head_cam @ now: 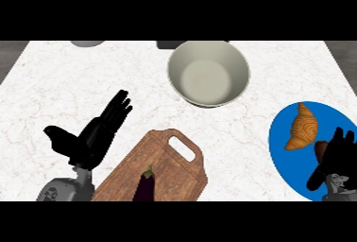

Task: Pick the sweet potato from the plate and place it in the bowl

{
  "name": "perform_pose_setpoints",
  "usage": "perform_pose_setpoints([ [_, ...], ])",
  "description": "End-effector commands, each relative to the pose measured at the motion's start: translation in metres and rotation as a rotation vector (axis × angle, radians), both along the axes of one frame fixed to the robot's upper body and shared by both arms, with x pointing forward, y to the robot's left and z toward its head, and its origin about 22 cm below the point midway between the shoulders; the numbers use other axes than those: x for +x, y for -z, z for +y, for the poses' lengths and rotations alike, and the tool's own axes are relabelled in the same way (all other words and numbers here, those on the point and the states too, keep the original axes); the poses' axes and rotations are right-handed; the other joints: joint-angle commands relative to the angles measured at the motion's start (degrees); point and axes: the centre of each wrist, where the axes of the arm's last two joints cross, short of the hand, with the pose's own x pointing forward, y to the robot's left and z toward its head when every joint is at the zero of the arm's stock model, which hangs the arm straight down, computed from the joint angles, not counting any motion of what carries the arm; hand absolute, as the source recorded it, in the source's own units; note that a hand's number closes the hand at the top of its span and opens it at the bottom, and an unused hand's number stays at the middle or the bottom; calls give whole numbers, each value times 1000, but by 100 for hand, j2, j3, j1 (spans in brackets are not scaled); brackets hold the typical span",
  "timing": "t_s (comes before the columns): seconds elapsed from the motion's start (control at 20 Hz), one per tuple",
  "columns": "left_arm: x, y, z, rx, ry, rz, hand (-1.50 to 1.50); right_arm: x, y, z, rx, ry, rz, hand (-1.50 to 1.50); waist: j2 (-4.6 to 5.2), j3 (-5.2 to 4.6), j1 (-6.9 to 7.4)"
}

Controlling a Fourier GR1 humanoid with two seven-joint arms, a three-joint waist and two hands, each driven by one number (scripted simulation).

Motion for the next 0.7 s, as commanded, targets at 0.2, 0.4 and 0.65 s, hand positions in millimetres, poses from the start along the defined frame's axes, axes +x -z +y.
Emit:
perform_pose_setpoints([
  [0.2,8,-2,-16,-10,-25,-2,0,-2,8,-4,-9,65,-11,-150,-2,0,-16],
  [0.4,1,8,17,-2,-12,-7,0,4,15,-22,-33,65,-12,-150,0,0,-2],
  [0.65,-2,5,-16,-3,5,3,0,5,13,-25,-17,-43,-39,150,0,1,-5],
])
